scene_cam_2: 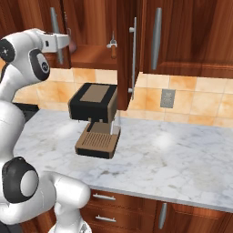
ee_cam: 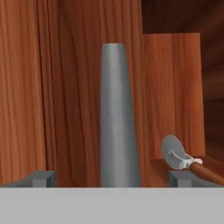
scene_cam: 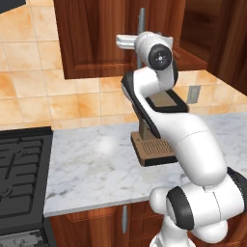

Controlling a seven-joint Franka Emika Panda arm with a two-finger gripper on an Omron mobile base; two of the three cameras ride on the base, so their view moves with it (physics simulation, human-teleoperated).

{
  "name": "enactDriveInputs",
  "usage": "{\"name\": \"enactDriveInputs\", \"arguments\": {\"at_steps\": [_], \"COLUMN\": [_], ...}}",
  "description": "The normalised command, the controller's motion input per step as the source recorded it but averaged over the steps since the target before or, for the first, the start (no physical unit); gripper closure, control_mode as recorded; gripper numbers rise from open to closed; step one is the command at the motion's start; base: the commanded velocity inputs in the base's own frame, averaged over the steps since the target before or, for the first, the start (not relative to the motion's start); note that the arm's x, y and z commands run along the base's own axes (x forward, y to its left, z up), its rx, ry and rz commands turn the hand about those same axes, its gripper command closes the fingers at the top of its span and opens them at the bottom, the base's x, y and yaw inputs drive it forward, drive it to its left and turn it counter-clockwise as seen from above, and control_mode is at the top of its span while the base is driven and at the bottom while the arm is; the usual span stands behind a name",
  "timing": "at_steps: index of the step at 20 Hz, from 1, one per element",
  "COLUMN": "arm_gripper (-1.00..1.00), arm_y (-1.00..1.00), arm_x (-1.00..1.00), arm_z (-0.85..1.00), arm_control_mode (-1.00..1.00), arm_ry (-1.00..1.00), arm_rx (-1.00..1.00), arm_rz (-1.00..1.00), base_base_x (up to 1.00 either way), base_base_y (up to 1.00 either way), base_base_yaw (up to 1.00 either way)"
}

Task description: The dining table condiment station is running low on oil/vinegar bottle. Refill the condiment station by opening the cabinet and taking the oil/vinegar bottle from the cabinet and placing it on the dining table.

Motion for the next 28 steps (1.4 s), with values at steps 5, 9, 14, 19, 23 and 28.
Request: {"name": "enactDriveInputs", "arguments": {"at_steps": [5,9,14,19,23,28], "arm_gripper": [-1.0,1.0,1.0,1.0,1.0,1.0], "arm_y": [0.0,0.0,0.0,0.23,0.35,0.24], "arm_x": [0.38,0.33,0.28,0.06,0.46,0.38], "arm_z": [0.0,-0.06,-0.03,0.0,-0.06,-0.14], "arm_control_mode": [-1.0,-1.0,-1.0,-1.0,-1.0,-1.0], "arm_ry": [0.0,0.0,0.0,0.0,0.04,0.04], "arm_rx": [0.0,0.0,0.0,0.0,-0.02,-0.01], "arm_rz": [0.05,0.15,0.15,0.04,0.0,0.0], "base_base_x": [0.0,0.0,0.0,0.0,0.0,0.0], "base_base_y": [0.0,0.0,0.0,0.0,0.0,0.0], "base_base_yaw": [0.0,0.0,0.0,0.0,0.0,0.0]}}
